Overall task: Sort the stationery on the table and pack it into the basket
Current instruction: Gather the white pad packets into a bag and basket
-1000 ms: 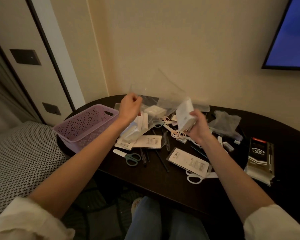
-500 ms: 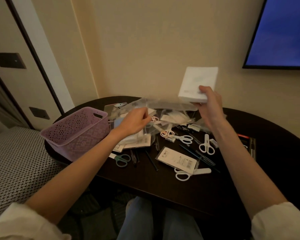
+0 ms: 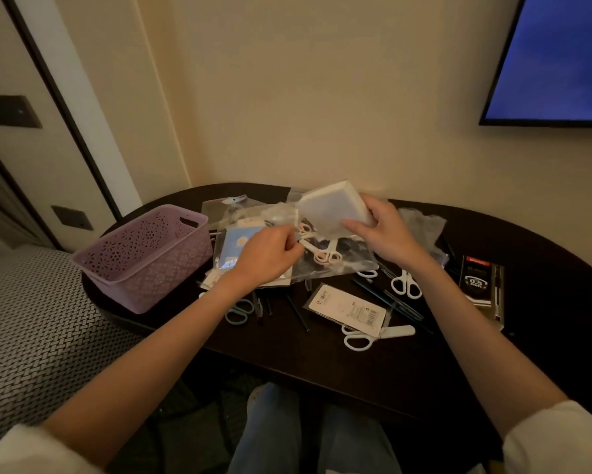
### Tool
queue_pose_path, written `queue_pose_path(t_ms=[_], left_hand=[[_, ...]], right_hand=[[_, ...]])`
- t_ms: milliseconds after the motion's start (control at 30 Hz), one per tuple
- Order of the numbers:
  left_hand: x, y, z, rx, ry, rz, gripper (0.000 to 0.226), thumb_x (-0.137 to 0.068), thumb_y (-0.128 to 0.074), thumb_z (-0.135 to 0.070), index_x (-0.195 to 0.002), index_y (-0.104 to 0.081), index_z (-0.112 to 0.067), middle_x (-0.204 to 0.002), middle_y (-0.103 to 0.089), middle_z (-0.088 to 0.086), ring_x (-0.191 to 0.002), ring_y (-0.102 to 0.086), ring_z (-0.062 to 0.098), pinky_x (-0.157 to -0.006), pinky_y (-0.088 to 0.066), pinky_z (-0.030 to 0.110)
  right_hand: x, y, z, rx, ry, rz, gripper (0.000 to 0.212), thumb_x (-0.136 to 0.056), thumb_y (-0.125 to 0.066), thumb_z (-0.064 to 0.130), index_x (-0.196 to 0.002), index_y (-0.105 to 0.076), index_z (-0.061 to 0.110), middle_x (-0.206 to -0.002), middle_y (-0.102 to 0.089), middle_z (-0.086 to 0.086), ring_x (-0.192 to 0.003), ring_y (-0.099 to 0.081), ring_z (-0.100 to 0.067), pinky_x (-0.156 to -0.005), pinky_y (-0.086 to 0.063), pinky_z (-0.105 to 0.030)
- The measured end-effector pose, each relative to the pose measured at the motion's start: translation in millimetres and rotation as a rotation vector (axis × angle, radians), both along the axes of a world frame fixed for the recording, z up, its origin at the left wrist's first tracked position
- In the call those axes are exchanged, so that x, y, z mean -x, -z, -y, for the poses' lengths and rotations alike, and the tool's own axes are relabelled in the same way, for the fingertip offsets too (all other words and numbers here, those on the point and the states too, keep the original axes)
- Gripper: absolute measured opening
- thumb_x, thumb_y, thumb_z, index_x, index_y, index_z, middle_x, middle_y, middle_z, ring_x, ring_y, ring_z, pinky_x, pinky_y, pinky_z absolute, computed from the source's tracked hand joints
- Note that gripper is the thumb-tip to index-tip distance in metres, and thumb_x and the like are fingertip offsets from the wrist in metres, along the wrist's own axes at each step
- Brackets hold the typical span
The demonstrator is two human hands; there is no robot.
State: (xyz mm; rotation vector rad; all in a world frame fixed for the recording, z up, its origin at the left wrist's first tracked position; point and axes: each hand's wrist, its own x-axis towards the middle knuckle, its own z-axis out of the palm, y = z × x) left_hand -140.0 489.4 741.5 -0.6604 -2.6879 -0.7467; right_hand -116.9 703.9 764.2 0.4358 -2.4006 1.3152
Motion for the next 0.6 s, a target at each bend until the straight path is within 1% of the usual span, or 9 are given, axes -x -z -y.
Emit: queue_pose_path(t_ms=[67,133,200,233,333,400,467,533,600], left_hand=[[-4,5,-3,-0.022,-0.029,-0.009,0.027,-0.088,-0.057,-0.018,-0.065,-0.041,-0.018,-0.058,-0.046,-0.003,-0.057,-0.044,0.016,-0.051,-0.033,0.032],[-7,10,-5,-0.037,-0.057,-0.011,0.023,-0.089,-0.056,-0.019,-0.069,-0.046,-0.017,-0.060,-0.049,-0.004,-0.058,-0.046,0.013,-0.049,-0.031,0.027],[-10,14,-7,-0.061,-0.081,-0.025,0.020,-0.091,-0.056,-0.021,-0.073,-0.049,-0.015,-0.062,-0.051,-0.004,-0.059,-0.049,0.013,-0.050,-0.033,0.028],[-11,15,-9,-0.076,-0.092,-0.035,0.020,-0.091,-0.056,-0.020,-0.073,-0.049,-0.015,-0.062,-0.051,-0.004,-0.059,-0.049,0.013,-0.050,-0.034,0.028],[-12,20,-14,-0.083,-0.091,-0.044,0.018,-0.091,-0.055,-0.020,-0.076,-0.050,-0.012,-0.063,-0.052,-0.002,-0.060,-0.052,0.018,-0.053,-0.039,0.034],[-15,24,-16,-0.047,-0.072,-0.035,0.017,-0.091,-0.055,-0.022,-0.079,-0.051,-0.011,-0.065,-0.053,-0.002,-0.062,-0.053,0.019,-0.055,-0.041,0.035],[-19,28,-17,-0.020,-0.040,-0.028,0.015,-0.090,-0.057,-0.023,-0.083,-0.052,-0.011,-0.068,-0.055,0.000,-0.062,-0.053,0.018,-0.055,-0.041,0.033],[-21,29,-14,-0.019,-0.008,-0.016,0.013,-0.089,-0.059,-0.023,-0.085,-0.052,-0.012,-0.070,-0.056,-0.001,-0.063,-0.054,0.016,-0.053,-0.039,0.028],[-22,27,-7,-0.051,0.010,0.009,0.013,-0.088,-0.062,-0.023,-0.086,-0.053,-0.014,-0.071,-0.056,-0.004,-0.064,-0.054,0.012,-0.054,-0.037,0.024]], right_hand=[[1,11,-5,-0.042,0.028,0.018,0.043,-0.090,-0.063,0.010,-0.132,-0.052,0.007,-0.117,-0.057,-0.004,-0.104,-0.054,-0.014,-0.072,-0.049,-0.012],[-1,21,-11,-0.060,0.035,0.038,0.042,-0.090,-0.062,0.007,-0.131,-0.051,0.006,-0.116,-0.055,-0.005,-0.103,-0.052,-0.014,-0.067,-0.048,-0.009],[-4,29,-18,-0.073,0.029,0.065,0.040,-0.090,-0.063,0.006,-0.128,-0.053,0.006,-0.112,-0.055,-0.003,-0.102,-0.054,-0.016,-0.067,-0.046,-0.006],[-4,33,-21,-0.081,0.025,0.089,0.039,-0.089,-0.063,0.007,-0.127,-0.053,0.006,-0.111,-0.056,-0.002,-0.103,-0.056,-0.017,-0.068,-0.047,-0.007],[-2,39,-21,-0.042,0.026,0.245,0.040,-0.090,-0.063,0.012,-0.128,-0.053,0.008,-0.117,-0.059,-0.004,-0.107,-0.058,-0.017,-0.077,-0.051,-0.019],[4,39,-16,-0.003,0.046,0.372,0.039,-0.091,-0.062,0.015,-0.129,-0.053,0.007,-0.121,-0.060,-0.005,-0.108,-0.059,-0.018,-0.085,-0.053,-0.030],[13,36,-8,0.131,0.064,0.534,0.040,-0.092,-0.061,0.015,-0.130,-0.052,0.005,-0.122,-0.060,-0.008,-0.108,-0.059,-0.021,-0.090,-0.053,-0.038],[20,33,4,0.354,0.074,0.698,0.040,-0.093,-0.059,0.012,-0.129,-0.048,0.003,-0.120,-0.060,-0.011,-0.105,-0.060,-0.023,-0.089,-0.053,-0.039],[24,32,17,0.568,0.061,0.828,0.029,-0.096,-0.053,0.007,-0.123,-0.043,0.005,-0.109,-0.060,-0.011,-0.103,-0.060,-0.025,-0.087,-0.052,-0.041]])
